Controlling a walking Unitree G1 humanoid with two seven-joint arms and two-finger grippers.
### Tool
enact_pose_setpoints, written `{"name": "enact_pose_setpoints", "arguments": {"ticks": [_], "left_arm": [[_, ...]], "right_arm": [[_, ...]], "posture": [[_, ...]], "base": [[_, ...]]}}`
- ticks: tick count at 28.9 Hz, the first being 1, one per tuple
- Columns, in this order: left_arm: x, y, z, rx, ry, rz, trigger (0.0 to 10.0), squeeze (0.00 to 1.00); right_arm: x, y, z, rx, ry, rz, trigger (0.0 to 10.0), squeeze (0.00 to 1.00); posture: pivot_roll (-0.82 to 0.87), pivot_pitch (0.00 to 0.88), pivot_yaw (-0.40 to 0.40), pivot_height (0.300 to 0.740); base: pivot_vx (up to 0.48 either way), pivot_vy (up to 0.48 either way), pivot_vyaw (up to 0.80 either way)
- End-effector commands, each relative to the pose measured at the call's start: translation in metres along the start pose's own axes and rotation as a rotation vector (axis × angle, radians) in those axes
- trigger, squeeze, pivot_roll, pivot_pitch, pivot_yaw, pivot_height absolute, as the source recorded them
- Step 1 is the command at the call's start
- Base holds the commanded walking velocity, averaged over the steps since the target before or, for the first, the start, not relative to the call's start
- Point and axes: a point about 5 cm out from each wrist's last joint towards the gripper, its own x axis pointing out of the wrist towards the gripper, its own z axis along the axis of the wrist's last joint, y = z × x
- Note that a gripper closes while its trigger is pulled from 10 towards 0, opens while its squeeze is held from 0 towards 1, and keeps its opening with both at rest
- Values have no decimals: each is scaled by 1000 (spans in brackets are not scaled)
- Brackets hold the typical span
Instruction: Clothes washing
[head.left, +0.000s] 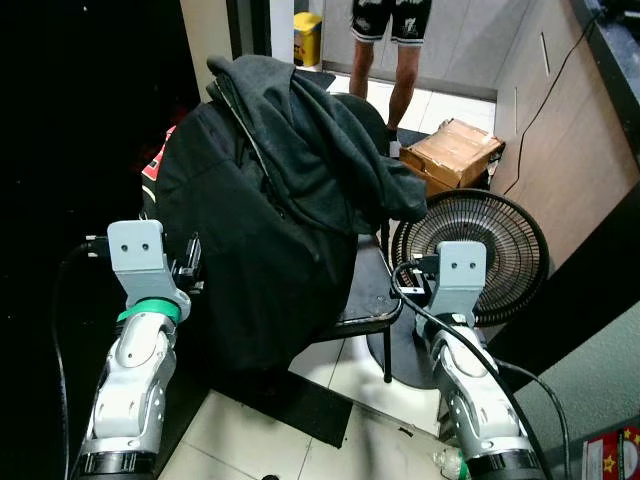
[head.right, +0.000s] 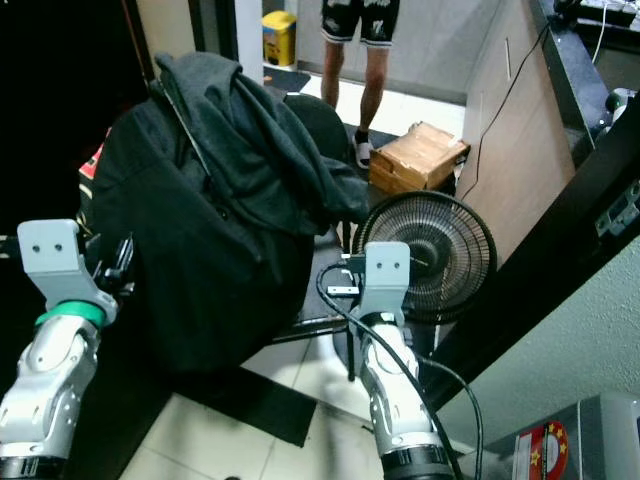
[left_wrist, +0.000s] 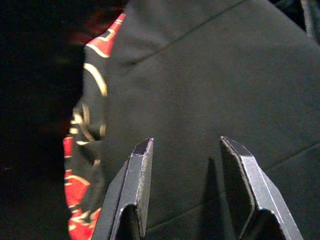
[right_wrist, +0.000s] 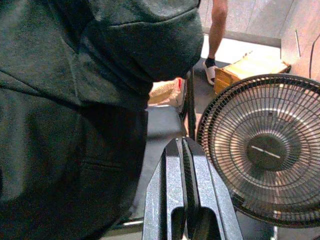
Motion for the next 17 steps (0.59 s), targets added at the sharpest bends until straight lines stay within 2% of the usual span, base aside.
{"name": "enact_pose_setpoints", "arguments": {"ticks": [1,7,9,10,12,16,17], "left_arm": [[-5,8,-9,-17,28,68,10000,0],[-10,12,-15,-23,39,98,10000,0],[-10,9,-19,-30,49,86,10000,0],[-6,5,-19,-36,42,80,10000,0],[-3,2,-18,-42,36,78,10000,0],[-3,4,-19,-32,44,107,10000,0],[-6,4,-21,-7,45,93,10000,0]], "right_arm": [[4,-3,-1,-33,16,22,10000,0],[7,-6,3,-34,5,21,10000,0],[6,-7,7,-19,-5,15,10000,0],[6,-8,7,13,-6,11,10000,0],[6,-9,7,35,-6,8,10000,0],[7,-8,4,-2,7,25,10000,0],[8,-8,4,-7,9,24,10000,0]], "posture": [[67,107,21,740],[36,111,25,740],[38,83,36,740],[60,64,-3,740],[63,73,-5,740],[63,59,-4,740],[76,75,-14,740]], "base": [[0,0,0],[0,0,0],[0,0,0],[0,0,0],[0,0,0],[0,0,0],[0,0,0]]}}
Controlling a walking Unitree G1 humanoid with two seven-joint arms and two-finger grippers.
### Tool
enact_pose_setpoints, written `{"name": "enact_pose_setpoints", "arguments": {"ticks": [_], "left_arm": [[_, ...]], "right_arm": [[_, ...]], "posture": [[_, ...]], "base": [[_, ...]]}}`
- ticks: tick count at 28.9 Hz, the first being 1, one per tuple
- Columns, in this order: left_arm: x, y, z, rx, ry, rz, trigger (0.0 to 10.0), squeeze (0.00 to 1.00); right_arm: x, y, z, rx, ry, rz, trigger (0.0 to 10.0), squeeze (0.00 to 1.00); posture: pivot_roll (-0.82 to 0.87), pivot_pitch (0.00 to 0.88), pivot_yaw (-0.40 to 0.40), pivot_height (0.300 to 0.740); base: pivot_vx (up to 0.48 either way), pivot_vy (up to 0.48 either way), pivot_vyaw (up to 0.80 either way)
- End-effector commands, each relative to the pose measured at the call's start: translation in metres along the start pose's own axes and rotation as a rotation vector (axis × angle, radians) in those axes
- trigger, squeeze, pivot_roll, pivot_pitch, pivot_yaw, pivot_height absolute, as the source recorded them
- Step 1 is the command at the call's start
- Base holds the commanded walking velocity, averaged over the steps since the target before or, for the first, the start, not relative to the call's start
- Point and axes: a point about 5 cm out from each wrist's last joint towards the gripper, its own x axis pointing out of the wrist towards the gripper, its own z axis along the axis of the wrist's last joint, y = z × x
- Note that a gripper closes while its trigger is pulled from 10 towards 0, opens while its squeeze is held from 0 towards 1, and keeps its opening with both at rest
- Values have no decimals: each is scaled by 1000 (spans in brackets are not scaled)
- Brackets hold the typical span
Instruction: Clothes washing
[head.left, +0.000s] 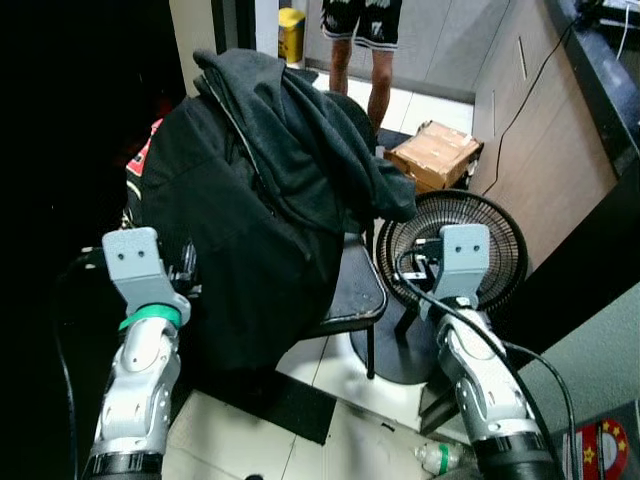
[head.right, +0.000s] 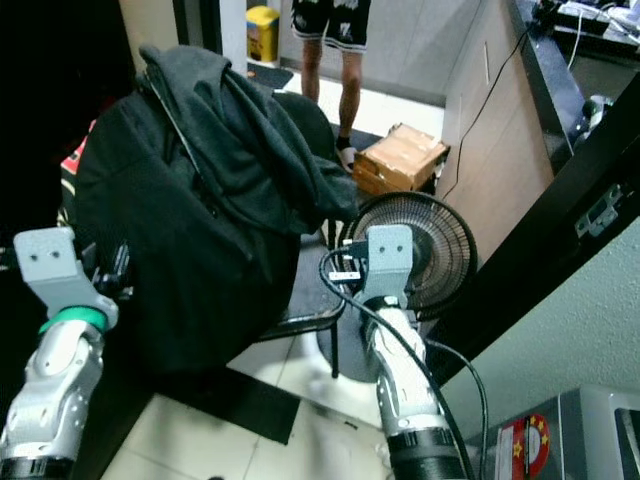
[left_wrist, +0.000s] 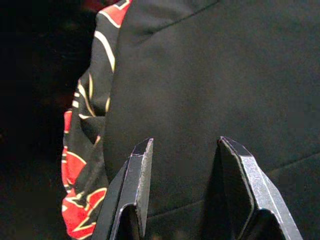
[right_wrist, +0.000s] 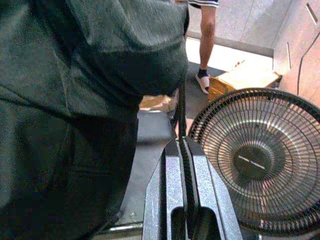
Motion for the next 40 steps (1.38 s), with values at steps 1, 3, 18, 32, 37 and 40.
{"name": "enact_pose_setpoints", "arguments": {"ticks": [1,3,18,32,37,40], "left_arm": [[-6,1,-8,34,26,-11,10000,0],[-7,0,-8,36,28,-26,10000,0],[2,-4,36,-39,-179,-27,10000,0],[-2,-1,40,-19,-166,-29,10000,0],[-6,1,40,-28,-156,-36,10000,0],[-7,1,41,-31,-157,-39,10000,0]], "right_arm": [[2,-1,-2,-11,15,-4,10000,0],[4,1,2,-13,1,9,10000,0],[5,24,59,114,-272,80,10000,0],[55,62,61,197,-136,160,10000,1000],[63,86,68,209,-123,221,10000,1000],[65,90,71,218,-124,236,10000,1000]], "posture": [[71,75,-1,740],[71,75,-1,740],[84,51,3,740],[105,117,-23,740],[112,144,-32,740],[121,162,-40,740]], "base": [[0,0,0],[0,0,0],[0,0,0],[0,0,0],[0,0,0],[0,0,0]]}}
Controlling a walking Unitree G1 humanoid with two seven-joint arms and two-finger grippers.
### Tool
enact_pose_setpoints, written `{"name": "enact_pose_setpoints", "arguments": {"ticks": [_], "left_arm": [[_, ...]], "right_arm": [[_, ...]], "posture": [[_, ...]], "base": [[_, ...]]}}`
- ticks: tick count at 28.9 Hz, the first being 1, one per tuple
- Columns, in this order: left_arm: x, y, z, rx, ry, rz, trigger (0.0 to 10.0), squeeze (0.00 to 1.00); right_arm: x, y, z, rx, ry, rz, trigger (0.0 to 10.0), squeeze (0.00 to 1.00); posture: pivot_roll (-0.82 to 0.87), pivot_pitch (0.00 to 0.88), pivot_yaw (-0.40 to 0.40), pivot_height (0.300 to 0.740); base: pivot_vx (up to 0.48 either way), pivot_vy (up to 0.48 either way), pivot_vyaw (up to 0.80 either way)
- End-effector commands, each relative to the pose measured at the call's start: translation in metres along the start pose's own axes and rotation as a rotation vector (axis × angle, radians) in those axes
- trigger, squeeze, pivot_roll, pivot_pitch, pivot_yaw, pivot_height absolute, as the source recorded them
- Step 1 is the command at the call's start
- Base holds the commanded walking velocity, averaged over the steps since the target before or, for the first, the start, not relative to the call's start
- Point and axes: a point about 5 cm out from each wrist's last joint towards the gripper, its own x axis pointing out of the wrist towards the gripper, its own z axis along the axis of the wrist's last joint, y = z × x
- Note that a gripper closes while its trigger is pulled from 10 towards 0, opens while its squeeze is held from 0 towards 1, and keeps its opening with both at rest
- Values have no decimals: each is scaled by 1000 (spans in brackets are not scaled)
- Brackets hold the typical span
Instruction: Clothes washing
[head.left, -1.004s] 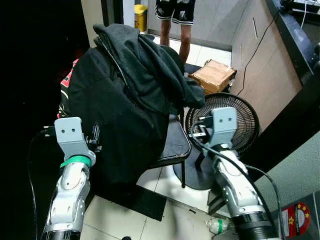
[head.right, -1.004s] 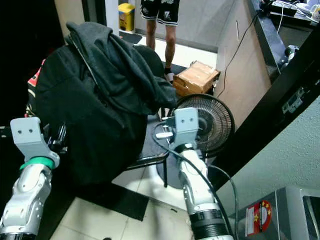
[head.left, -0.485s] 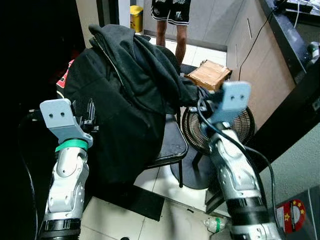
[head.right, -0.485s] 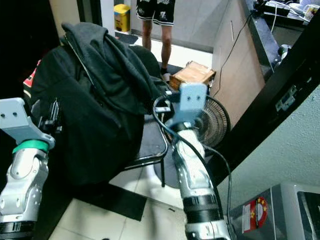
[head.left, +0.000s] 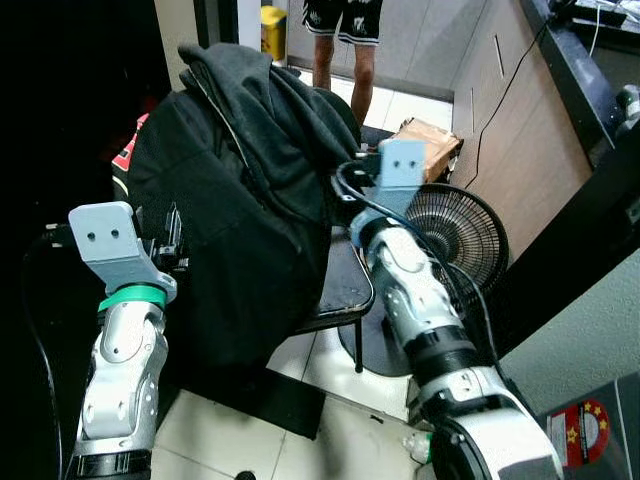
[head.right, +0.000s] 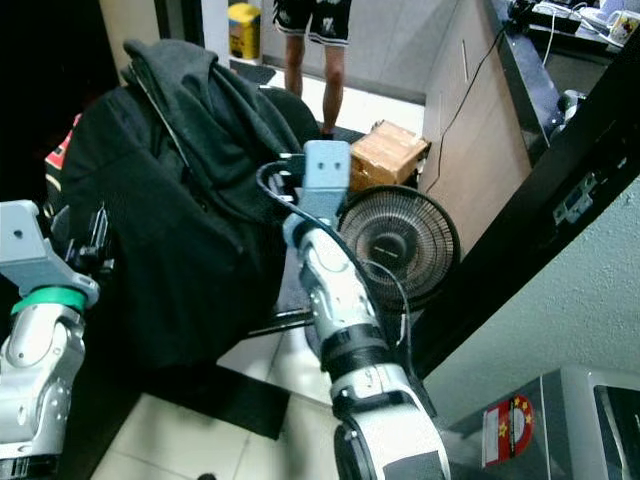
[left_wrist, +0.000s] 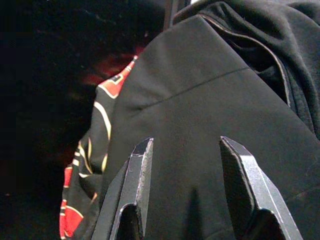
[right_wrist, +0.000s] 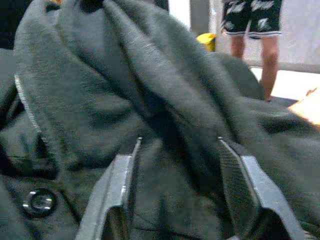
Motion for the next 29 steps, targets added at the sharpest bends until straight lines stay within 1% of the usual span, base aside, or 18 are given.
{"name": "enact_pose_setpoints", "arguments": {"ticks": [1,2,4,5,7,12,13,16,17,18,19,20,21,24,25,26,27,29], "left_arm": [[-4,1,-4,-14,26,0,10000,0],[-4,1,-4,-14,26,0,10000,0],[-7,2,-4,-31,36,6,10000,0],[-7,2,-4,-31,36,6,10000,0],[-8,3,-5,-41,46,5,10000,0],[-6,3,-4,-47,50,2,10000,0],[-6,2,-4,-47,49,2,10000,0],[-6,2,-4,-47,49,2,10000,0],[-3,1,-2,-58,46,0,10000,0],[-3,1,-2,-58,46,0,10000,0],[-2,1,-1,-63,44,1,10000,0],[-2,1,-1,-67,44,3,10000,0],[-3,2,-1,-70,46,5,10000,0],[-5,2,-2,-73,56,8,10000,0],[-5,2,-2,-73,56,8,10000,0],[-6,2,-3,-72,63,7,10000,0],[-6,2,-3,-72,63,7,10000,0],[-7,2,-3,-69,72,0,10000,0]], "right_arm": [[1,0,-2,19,6,0,10000,1000],[1,0,-2,19,6,0,10000,1000],[5,3,-1,69,1,12,10000,1000],[5,3,-1,69,1,12,10000,1000],[6,7,0,111,-7,49,10000,1000],[6,6,7,117,-65,59,10000,1000],[7,5,13,115,-101,49,10000,1000],[7,5,13,115,-101,49,10000,1000],[10,-5,45,203,-279,-17,10000,1000],[10,-5,45,203,-279,-17,10000,1000],[10,-11,59,253,-348,-54,10000,1000],[12,-16,66,285,-373,-76,10000,1000],[13,-18,68,300,-373,-87,10000,1000],[18,-20,62,288,-314,-86,10000,1000],[18,-20,62,288,-314,-86,10000,1000],[21,-15,54,249,-242,-73,10000,1000],[21,-15,54,249,-242,-73,10000,1000],[26,-10,44,251,-174,-99,10000,1000]], "posture": [[125,169,-41,740],[125,169,-41,740],[125,165,-35,740],[125,165,-35,740],[123,162,-30,740],[119,157,-21,740],[119,157,-21,740],[119,157,-21,740],[122,150,-17,740],[122,150,-17,740],[122,150,-17,740],[129,146,-22,740],[129,146,-22,740],[129,146,-22,740],[129,146,-22,740],[128,152,-14,740],[128,152,-14,740],[130,166,-7,740]], "base": [[0,0,0],[0,0,0],[0,0,0],[0,0,0],[0,0,0],[0,0,0],[0,0,0],[0,0,0],[0,0,0],[0,0,0],[0,0,0],[0,0,0],[0,0,0],[0,0,0],[0,0,0],[0,0,0],[0,0,0],[0,0,0]]}}
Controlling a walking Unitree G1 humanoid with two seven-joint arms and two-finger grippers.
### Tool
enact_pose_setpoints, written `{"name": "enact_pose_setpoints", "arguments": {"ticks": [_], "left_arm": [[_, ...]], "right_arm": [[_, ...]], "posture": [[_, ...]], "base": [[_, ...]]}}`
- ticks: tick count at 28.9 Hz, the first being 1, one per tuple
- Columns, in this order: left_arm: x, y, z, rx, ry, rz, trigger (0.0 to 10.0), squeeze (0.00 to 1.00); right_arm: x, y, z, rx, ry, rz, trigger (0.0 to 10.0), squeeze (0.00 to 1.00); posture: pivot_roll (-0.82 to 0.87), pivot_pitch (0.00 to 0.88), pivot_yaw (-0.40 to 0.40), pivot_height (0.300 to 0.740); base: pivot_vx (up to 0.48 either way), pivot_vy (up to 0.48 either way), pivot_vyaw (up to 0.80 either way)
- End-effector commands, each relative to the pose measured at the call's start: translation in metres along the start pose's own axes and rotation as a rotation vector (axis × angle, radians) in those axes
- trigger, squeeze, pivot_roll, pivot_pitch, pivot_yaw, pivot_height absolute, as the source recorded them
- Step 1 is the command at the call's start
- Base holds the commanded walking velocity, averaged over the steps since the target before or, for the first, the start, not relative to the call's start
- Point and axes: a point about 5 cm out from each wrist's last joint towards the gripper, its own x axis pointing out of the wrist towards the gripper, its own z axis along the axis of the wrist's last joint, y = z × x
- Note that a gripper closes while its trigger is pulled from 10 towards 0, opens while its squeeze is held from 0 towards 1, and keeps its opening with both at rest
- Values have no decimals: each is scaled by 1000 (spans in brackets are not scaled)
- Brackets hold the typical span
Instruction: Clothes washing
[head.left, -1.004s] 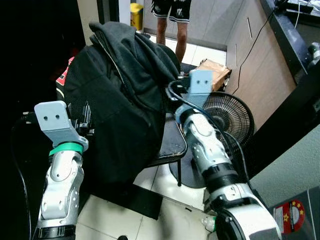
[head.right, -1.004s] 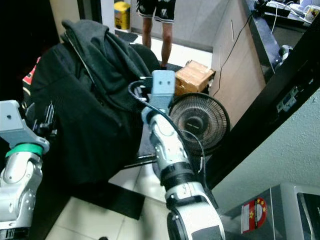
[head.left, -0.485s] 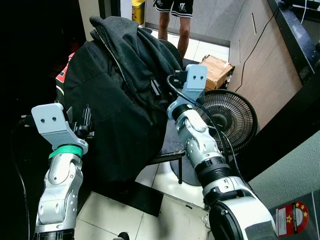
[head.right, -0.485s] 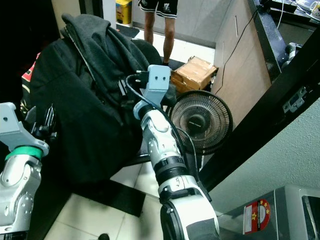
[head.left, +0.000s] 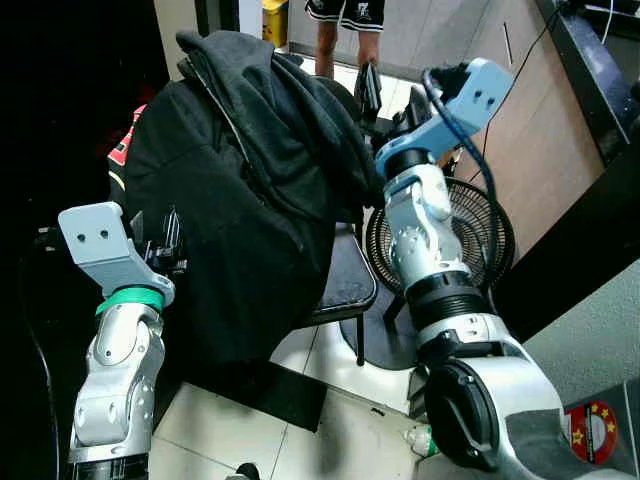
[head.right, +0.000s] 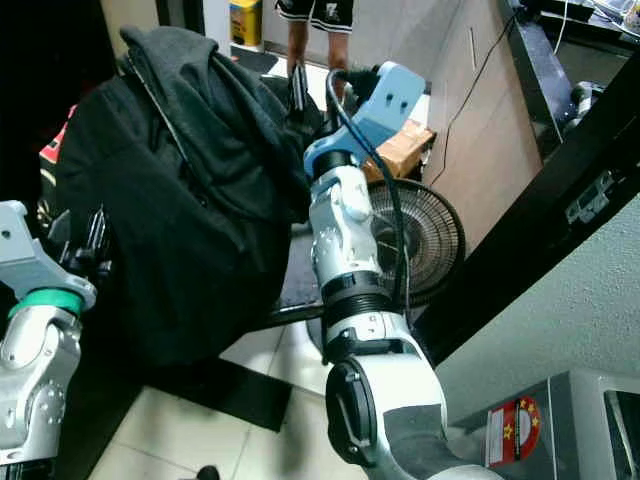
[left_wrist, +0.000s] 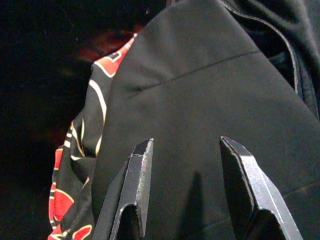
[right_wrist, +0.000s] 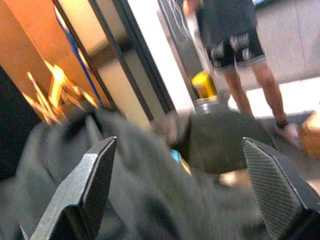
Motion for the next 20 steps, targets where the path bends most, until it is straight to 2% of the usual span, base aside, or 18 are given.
{"name": "enact_pose_setpoints", "arguments": {"ticks": [1,3,9,20], "left_arm": [[-4,1,-4,-2,24,1,10000,0],[-5,1,-3,1,32,-2,10000,0],[-12,3,-2,7,53,0,10000,0],[-26,5,-4,18,100,1,10000,0]], "right_arm": [[2,3,-3,-6,23,-10,10000,1000],[5,9,-3,33,18,-31,10000,1000],[9,14,3,61,-7,-42,10000,1000],[10,12,1,95,9,-95,10000,1000]], "posture": [[130,166,-7,740],[141,195,-3,740],[152,229,0,740],[167,291,10,740]], "base": [[0,0,0],[0,0,0],[0,0,0],[0,0,0]]}}
